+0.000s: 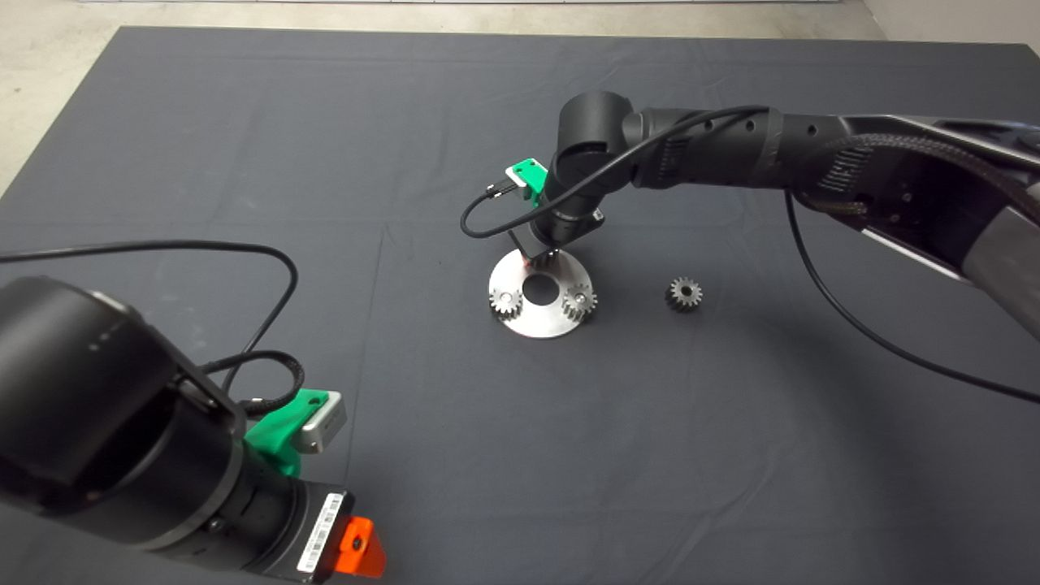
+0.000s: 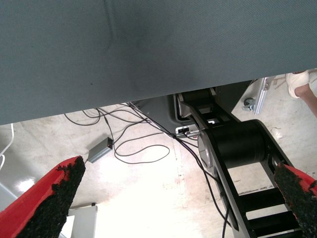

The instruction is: Remove an incorrectly installed larger gear and replace it with the correct smaller gear

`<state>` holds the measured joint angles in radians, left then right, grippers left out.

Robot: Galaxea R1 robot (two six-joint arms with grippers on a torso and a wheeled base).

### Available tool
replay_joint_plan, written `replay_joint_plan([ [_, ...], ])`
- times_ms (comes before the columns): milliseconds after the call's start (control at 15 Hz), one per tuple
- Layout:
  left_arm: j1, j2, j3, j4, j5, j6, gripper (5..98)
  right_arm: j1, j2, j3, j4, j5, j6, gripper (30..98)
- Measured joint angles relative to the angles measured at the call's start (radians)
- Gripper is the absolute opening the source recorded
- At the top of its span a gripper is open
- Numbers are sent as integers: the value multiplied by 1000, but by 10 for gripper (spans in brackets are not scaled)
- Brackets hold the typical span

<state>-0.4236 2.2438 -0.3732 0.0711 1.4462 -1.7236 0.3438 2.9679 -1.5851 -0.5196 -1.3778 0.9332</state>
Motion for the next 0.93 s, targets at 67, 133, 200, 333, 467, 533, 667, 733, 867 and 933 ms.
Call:
replay_joint_plan([
  [67, 0, 0, 0, 0, 0, 0, 982, 0, 0, 0, 0, 2, 0, 510],
  [133, 0, 0, 0, 0, 0, 0, 982, 0, 2, 0, 0, 2, 0, 510],
  [200, 0, 0, 0, 0, 0, 0, 982, 0, 2, 0, 0, 1, 0, 510],
  [333, 0, 0, 0, 0, 0, 0, 982, 0, 2, 0, 0, 2, 0, 501],
  [467, 0, 0, 0, 0, 0, 0, 982, 0, 2, 0, 0, 1, 0, 501],
  [533, 0, 0, 0, 0, 0, 0, 982, 0, 2, 0, 0, 1, 0, 491],
  [667, 0, 0, 0, 0, 0, -1, 982, 0, 2, 0, 0, 2, 0, 491],
  [733, 0, 0, 0, 0, 0, -8, 982, 0, 2, 0, 0, 1, 0, 490],
  [867, 0, 0, 0, 0, 0, -8, 982, 0, 2, 0, 0, 1, 0, 484],
  [933, 0, 0, 0, 0, 0, -8, 982, 0, 2, 0, 0, 1, 0, 484],
])
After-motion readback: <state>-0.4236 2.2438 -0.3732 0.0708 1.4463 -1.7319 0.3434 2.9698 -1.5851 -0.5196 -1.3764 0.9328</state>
